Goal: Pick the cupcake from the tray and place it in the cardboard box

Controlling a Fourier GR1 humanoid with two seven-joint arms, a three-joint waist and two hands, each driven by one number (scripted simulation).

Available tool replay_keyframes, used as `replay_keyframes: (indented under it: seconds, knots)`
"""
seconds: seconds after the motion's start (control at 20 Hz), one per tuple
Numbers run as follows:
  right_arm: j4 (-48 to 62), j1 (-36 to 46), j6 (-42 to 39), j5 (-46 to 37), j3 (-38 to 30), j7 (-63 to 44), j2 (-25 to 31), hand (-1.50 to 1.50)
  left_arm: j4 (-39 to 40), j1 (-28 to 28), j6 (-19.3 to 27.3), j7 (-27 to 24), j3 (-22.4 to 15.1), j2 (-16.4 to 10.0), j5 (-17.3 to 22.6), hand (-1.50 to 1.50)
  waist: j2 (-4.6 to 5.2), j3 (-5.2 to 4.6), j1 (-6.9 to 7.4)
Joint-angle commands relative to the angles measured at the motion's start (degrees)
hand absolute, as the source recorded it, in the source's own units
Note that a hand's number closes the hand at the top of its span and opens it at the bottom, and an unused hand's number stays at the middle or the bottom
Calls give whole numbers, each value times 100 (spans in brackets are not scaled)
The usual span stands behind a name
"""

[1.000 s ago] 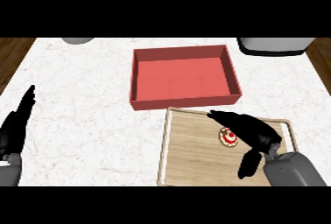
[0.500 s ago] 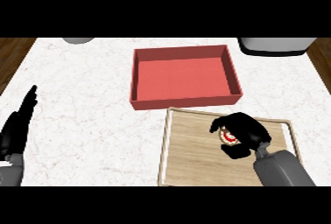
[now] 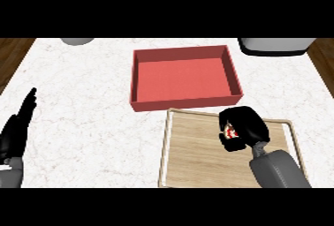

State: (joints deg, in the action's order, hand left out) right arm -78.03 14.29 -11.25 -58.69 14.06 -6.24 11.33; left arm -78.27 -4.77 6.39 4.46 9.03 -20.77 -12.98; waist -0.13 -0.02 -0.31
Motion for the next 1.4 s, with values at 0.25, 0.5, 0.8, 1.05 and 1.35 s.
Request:
replay_keyframes:
  seconds: [0.25, 0.5, 0.8, 1.05, 1.35]
  knots:
    - [-1133, -1030, 1233, -1326, -739, -3316, -597, 150, -44, 181, 28, 34, 148, -54, 42, 0, -87, -18, -254]
    - [-2879, -1556, 1101, -2451, 67, -4265, -874, 150, -71, 47, -44, 11, 156, -89, 60, 0, -56, -11, -144]
    - [-3980, -801, 131, -3390, 1147, -4549, -1064, 150, 109, -11, -78, -198, 76, 9, 4, 0, -19, -8, -13]
    - [-2774, 740, 216, -2487, 644, -4634, -1126, 150, 104, -19, -177, -194, 89, 69, 23, 0, 22, 0, 109]
    - [-1758, 2310, 792, -1505, -235, -4753, -1131, 150, 302, -348, -99, -76, 76, 74, -121, 0, 48, 1, 142]
